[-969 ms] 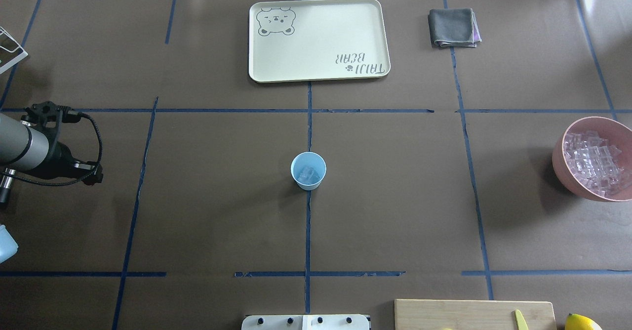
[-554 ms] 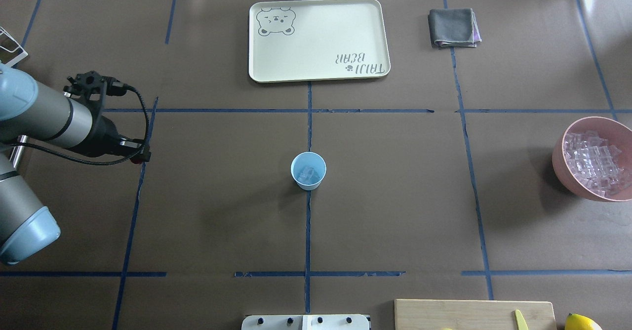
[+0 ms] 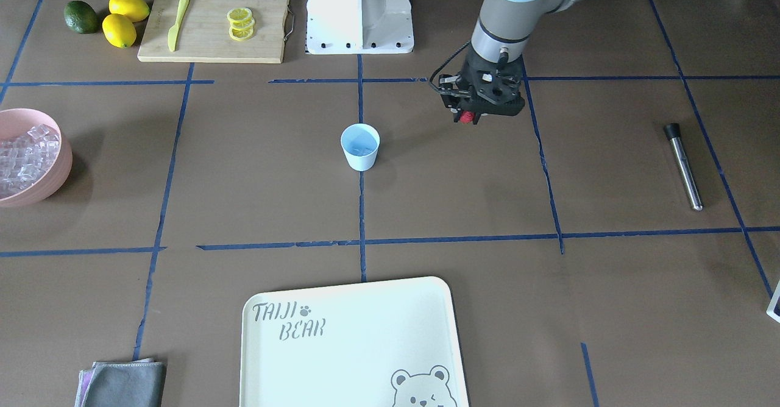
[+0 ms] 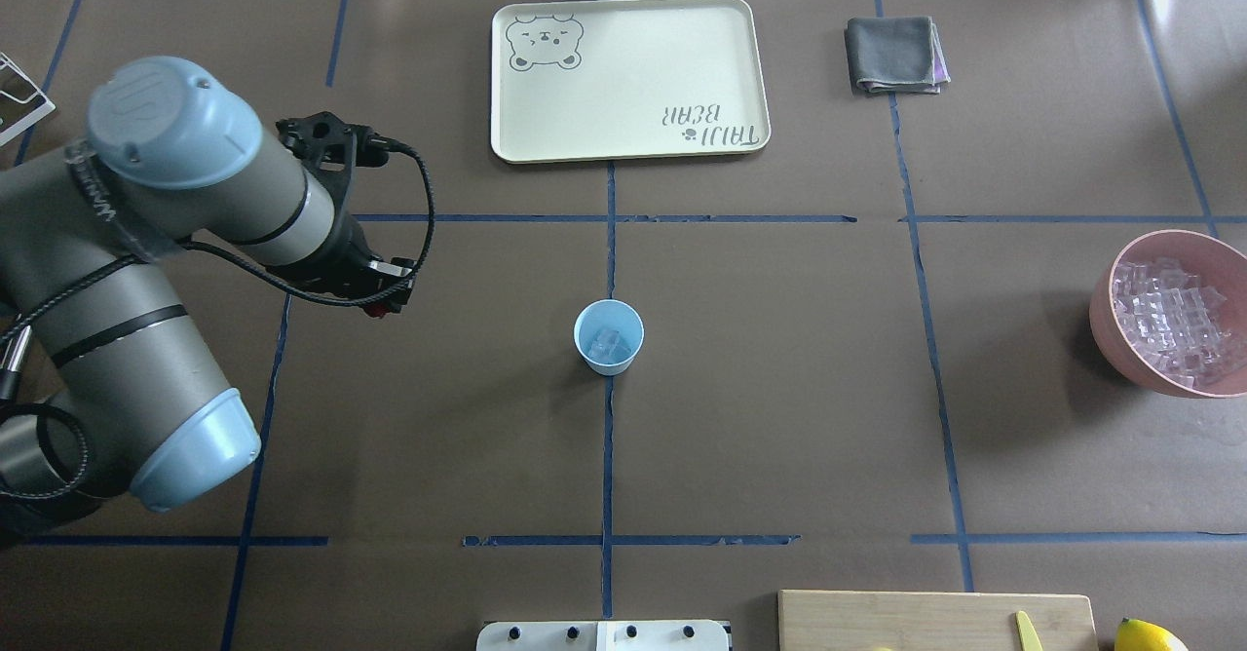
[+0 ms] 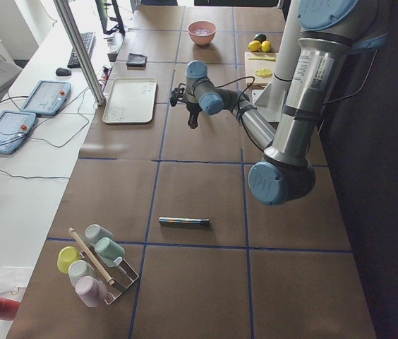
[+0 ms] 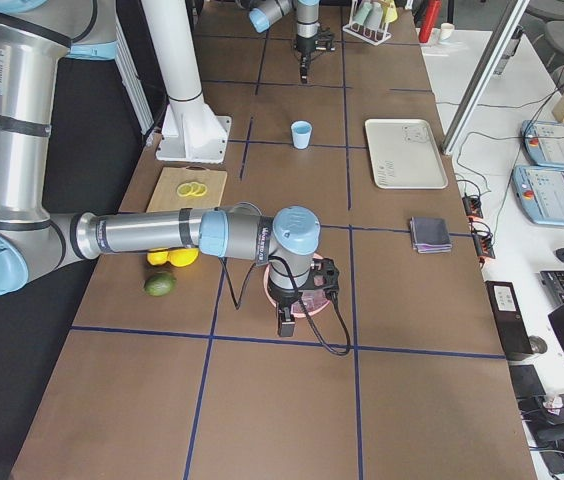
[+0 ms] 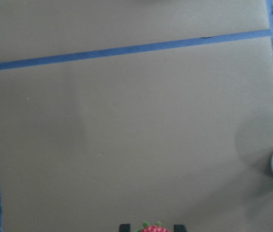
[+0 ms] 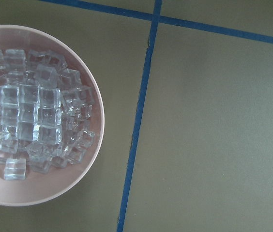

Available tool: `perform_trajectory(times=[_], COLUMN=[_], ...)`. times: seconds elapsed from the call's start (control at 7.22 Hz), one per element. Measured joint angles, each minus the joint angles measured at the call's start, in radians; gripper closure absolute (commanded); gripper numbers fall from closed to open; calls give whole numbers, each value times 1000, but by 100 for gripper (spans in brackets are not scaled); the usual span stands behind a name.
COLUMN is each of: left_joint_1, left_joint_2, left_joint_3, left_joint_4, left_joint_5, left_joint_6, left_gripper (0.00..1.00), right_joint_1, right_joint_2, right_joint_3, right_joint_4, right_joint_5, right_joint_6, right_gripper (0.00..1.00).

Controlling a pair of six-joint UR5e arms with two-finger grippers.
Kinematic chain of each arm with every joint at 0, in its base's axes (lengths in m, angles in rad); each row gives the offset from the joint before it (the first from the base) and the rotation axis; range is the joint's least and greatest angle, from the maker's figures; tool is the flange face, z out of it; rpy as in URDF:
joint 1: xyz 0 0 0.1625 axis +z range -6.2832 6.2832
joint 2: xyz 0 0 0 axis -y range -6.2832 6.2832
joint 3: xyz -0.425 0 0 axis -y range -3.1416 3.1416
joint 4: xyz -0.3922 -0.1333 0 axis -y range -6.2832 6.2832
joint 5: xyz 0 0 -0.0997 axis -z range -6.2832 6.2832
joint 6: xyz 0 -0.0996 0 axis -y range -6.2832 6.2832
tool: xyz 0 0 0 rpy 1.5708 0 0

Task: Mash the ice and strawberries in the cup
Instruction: 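Lift the strawberry with the left gripper and carry it toward the cup, then lower the strawberry over the light-blue cup and open the left gripper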

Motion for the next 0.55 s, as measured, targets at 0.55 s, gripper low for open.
perform_trajectory(times=[0.55], left_joint_1=[107], left_joint_2=[-299], left_joint_3=[274], left_joint_4=[3], left_joint_5=[109], left_joint_6=[-262], left_gripper=[75], right_joint_1=[0], right_joint_2=[3], right_joint_3=[-1], right_joint_4=[0], right_joint_5=[0], right_joint_6=[1], right_gripper=[0])
